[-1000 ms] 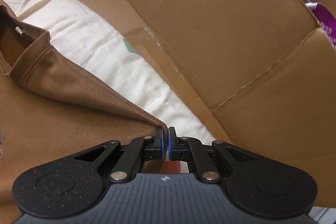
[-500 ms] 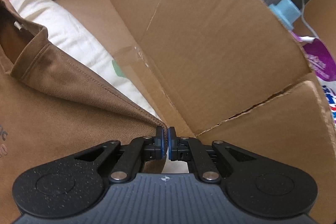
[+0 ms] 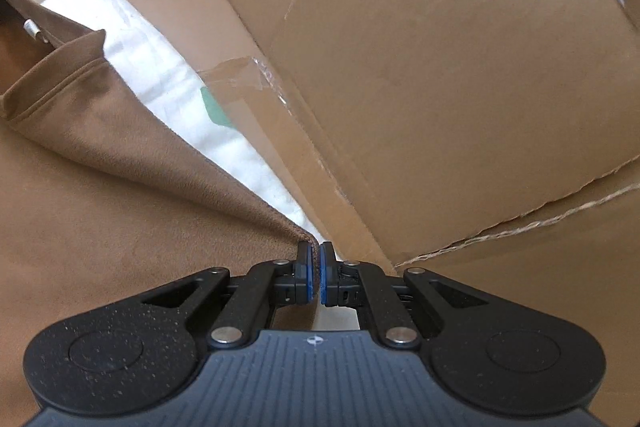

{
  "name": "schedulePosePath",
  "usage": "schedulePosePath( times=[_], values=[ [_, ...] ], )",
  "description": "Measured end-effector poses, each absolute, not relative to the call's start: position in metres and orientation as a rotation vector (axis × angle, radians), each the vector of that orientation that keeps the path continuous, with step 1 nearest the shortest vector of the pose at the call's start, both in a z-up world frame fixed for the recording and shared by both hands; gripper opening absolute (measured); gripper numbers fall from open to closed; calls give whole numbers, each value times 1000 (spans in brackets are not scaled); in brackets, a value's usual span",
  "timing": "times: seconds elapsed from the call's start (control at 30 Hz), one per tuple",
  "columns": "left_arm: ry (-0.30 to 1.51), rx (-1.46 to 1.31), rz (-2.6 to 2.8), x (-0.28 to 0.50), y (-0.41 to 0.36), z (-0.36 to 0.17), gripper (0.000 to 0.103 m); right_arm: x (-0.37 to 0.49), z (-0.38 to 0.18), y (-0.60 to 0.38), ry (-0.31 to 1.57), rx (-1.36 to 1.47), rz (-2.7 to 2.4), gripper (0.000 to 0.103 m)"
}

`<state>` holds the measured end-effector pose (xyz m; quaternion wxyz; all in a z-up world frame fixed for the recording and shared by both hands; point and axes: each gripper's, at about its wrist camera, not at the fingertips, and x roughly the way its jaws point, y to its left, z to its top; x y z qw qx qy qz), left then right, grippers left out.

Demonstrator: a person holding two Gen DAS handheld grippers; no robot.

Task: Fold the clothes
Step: 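Carry the hanging shirt with both grippers and lower it onto the sheet, then open both grippers and release the shirt shoulders onto the sheet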

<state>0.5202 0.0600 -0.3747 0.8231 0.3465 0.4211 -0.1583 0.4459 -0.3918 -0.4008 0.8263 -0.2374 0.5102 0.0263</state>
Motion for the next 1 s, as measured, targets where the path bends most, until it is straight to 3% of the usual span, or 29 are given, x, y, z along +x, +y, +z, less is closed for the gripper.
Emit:
schedulePosePath(
  times=[0.33,0.43,0.53,0.6,0.7,1.0],
  values=[
    [939,814,-299,528,45,-398,4,449,-408,-393,1108,-471,69,5],
    [945,803,-318,528,50,-391,8,448,-406,-393,1108,-463,79,20],
    [950,794,-354,524,53,-378,20,442,-389,-391,1075,-470,109,29],
    [939,798,-396,519,51,-370,26,438,-375,-390,1042,-449,136,30],
    [906,791,-451,512,44,-359,26,440,-362,-384,1002,-405,182,34],
    [865,795,-582,514,-9,-364,26,475,-371,-361,979,-274,263,34]
  ],
)
